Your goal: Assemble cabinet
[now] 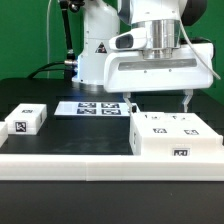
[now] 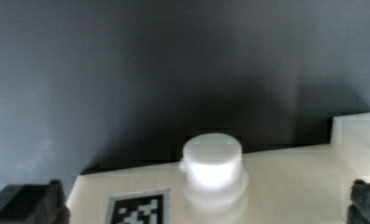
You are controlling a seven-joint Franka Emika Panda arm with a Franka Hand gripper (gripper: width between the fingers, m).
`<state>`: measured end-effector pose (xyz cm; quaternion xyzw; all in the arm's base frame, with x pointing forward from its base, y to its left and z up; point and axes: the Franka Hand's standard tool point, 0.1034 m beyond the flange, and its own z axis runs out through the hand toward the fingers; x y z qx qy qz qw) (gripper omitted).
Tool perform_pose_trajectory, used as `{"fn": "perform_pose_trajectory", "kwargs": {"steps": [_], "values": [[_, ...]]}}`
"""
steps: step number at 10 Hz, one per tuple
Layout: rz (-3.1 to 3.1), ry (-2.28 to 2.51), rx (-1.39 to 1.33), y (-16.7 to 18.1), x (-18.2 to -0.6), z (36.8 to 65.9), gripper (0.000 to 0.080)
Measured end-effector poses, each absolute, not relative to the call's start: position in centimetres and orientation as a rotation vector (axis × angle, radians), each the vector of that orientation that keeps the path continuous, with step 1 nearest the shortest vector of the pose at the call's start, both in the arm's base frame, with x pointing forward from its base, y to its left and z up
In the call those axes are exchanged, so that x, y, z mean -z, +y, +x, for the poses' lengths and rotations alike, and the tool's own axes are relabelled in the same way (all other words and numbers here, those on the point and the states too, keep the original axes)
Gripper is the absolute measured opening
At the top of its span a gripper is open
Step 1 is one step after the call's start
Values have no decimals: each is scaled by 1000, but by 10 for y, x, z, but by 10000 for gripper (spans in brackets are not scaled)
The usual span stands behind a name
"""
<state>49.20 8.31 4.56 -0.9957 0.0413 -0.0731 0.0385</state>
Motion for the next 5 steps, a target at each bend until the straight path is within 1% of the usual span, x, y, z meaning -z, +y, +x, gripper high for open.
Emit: {"fn": "perform_pose_trajectory", "kwargs": {"steps": [3,5], "values": [[-3050,149,231,86,-44,490,797],[-3049,139,261,101,-31,484,797]]}}
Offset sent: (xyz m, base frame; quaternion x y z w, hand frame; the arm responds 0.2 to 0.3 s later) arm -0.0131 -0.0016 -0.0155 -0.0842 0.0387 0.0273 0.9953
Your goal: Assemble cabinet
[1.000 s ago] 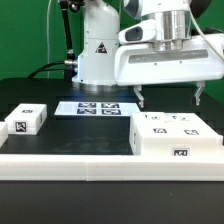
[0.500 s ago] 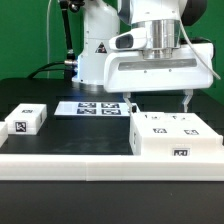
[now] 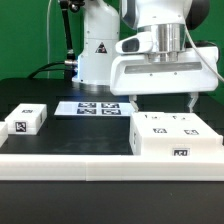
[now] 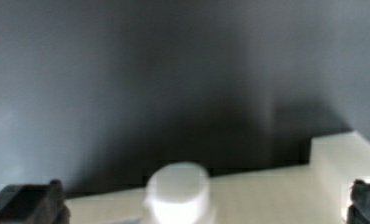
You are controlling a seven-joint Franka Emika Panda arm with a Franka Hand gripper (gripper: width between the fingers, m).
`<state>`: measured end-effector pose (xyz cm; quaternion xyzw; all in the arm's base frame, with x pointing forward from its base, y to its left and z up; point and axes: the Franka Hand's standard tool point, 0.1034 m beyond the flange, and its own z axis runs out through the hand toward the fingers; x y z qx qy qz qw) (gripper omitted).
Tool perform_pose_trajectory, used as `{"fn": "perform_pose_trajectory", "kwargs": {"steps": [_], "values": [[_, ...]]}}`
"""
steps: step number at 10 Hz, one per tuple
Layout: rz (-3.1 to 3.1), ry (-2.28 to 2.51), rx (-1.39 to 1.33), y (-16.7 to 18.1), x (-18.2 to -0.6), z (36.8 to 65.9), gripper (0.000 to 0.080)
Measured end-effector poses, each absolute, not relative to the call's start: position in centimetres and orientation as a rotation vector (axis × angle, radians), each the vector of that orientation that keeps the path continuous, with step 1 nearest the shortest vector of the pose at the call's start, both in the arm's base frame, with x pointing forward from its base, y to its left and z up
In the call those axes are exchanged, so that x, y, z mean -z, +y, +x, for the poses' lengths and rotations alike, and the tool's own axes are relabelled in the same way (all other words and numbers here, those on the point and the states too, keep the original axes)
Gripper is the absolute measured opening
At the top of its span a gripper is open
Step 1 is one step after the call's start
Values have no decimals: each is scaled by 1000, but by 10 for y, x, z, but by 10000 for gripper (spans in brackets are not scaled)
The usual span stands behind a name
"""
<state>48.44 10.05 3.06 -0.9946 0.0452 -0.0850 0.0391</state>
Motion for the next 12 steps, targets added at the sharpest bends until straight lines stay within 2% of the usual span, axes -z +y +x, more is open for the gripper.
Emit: {"fn": "perform_pose_trajectory", "kwargs": {"steps": [3,5,12], "values": [[-3064,66,295,97,-10,486,797],[-3069,29,308,87,-10,493,797],[-3071,16,321,85,-9,496,797]]}}
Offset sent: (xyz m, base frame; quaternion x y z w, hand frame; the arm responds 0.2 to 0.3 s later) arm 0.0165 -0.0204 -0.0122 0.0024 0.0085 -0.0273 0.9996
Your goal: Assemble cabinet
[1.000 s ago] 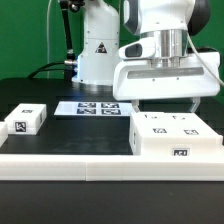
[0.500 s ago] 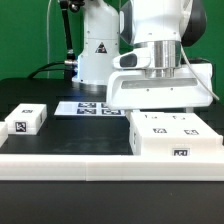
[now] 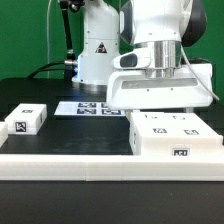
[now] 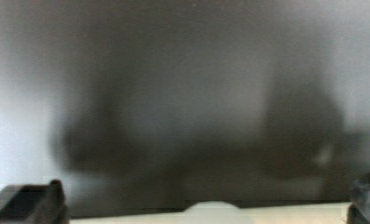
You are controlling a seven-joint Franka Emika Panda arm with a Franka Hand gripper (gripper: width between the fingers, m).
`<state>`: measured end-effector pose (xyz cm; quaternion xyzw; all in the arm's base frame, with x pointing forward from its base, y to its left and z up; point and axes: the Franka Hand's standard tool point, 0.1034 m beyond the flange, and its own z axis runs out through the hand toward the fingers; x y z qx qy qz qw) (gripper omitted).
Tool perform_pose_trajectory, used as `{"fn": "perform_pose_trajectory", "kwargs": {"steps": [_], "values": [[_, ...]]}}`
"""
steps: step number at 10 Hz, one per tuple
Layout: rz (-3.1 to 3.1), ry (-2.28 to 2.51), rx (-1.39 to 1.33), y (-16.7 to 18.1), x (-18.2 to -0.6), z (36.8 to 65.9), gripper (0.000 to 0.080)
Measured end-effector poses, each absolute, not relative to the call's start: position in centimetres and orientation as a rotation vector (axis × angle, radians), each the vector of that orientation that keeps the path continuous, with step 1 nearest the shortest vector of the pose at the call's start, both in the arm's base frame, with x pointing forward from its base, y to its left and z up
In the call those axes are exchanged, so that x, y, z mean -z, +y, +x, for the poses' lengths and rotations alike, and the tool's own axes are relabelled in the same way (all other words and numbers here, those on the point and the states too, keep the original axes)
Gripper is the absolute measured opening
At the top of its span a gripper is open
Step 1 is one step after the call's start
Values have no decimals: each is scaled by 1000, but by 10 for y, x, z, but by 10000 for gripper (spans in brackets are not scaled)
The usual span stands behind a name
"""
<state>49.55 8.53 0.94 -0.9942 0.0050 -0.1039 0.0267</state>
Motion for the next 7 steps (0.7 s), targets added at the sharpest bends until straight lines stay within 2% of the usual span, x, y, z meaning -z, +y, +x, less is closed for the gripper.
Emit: {"fn": "perform_pose_trajectory", "kwargs": {"steps": [3,6,7], "values": [[-3082,12,348,67,-6,503,797],[-3081,7,348,69,-5,503,797],[-3079,8,347,71,-5,503,707]]}}
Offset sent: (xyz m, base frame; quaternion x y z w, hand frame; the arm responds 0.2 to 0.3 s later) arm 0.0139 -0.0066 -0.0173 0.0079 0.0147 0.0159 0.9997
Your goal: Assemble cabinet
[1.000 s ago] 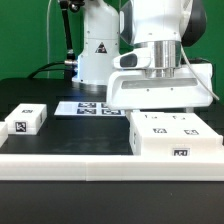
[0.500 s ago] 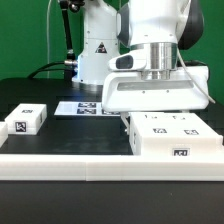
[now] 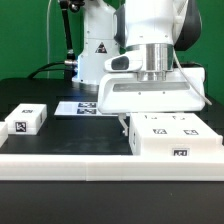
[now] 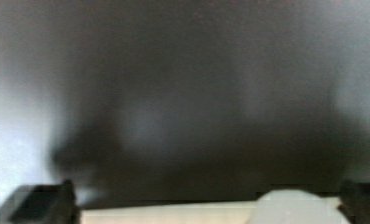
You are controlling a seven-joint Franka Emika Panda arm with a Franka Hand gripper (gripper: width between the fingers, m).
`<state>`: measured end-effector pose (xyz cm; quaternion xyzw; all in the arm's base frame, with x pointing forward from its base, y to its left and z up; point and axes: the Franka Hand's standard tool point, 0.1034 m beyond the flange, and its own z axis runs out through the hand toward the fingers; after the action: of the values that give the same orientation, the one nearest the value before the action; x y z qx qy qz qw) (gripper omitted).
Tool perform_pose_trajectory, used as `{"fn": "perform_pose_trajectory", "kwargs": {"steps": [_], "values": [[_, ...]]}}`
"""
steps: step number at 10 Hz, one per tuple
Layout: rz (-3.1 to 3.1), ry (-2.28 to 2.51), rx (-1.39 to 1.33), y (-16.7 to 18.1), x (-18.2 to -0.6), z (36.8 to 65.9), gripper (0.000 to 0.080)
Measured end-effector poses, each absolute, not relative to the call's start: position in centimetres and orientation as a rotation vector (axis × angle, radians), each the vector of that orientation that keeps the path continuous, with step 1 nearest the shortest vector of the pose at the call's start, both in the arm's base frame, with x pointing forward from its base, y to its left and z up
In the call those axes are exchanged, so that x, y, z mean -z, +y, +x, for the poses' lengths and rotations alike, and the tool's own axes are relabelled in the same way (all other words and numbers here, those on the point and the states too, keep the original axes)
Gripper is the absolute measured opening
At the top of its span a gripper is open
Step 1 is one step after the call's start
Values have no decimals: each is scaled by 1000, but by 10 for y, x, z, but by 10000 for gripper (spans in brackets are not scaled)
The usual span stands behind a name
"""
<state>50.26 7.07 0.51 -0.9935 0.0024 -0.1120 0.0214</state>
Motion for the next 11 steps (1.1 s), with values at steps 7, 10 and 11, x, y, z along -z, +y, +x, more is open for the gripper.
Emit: {"fn": "perform_pose_trajectory", "kwargs": {"steps": [7,10,11], "values": [[-3075,-23,343,77,-5,501,87],[-3075,-30,343,77,-4,501,5],[-3075,-31,343,77,-4,501,3]]}}
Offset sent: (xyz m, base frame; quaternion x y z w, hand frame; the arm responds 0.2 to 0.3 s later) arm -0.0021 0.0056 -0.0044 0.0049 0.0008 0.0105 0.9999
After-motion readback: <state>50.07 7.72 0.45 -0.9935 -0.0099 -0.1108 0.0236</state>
